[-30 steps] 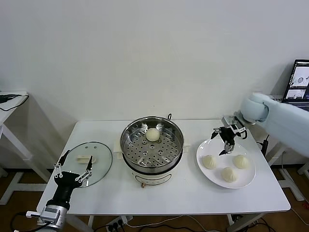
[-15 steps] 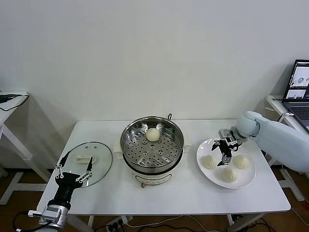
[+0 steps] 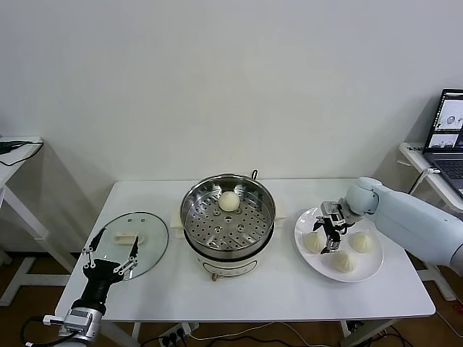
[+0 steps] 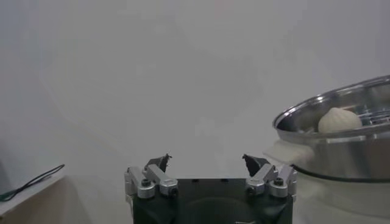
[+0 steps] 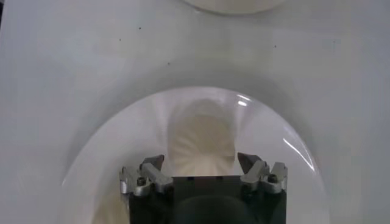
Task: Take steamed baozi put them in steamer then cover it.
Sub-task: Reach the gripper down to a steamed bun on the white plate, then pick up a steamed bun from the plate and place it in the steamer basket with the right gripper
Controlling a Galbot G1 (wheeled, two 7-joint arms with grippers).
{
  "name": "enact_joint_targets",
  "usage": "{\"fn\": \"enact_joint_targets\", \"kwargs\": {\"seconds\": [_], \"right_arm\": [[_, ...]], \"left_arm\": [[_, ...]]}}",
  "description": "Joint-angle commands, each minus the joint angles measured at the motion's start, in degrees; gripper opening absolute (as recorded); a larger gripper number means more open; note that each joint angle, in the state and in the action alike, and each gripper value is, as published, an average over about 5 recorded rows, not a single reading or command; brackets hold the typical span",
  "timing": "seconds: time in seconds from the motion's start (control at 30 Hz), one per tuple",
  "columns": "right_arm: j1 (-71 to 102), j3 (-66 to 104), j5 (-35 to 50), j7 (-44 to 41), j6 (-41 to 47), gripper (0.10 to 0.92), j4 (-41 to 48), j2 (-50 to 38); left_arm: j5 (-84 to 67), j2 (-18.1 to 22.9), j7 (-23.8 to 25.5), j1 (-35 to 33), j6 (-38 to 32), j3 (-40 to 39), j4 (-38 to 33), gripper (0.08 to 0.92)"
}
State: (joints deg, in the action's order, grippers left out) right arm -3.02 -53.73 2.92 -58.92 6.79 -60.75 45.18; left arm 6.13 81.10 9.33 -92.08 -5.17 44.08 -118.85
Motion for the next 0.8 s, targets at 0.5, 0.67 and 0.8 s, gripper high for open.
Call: {"fn": "enact_joint_targets", "kwargs": {"seconds": [0.5,0.67,0.8], "right_arm": [[1.0,0.9,-0.8,0.2,0.1,0.662,0.4,0.6],[-0.8,0.0,1.1,-0.8,0.4,0.657,-1.4,-1.6],[-6.7,-3.9,5.6,-2.0,1.6,0.653,-5.4,-5.8]], "left_arm": [[0.2,0.1,0.0,-0.1,-0.1,-0.2,0.1,0.823],[0.2,0.2,0.0,-0.2,0.0,-0.3,-0.3,0.823],[0.4,0.2,-0.1,-0.3,0.0,-0.6,-0.7,0.823]]}}
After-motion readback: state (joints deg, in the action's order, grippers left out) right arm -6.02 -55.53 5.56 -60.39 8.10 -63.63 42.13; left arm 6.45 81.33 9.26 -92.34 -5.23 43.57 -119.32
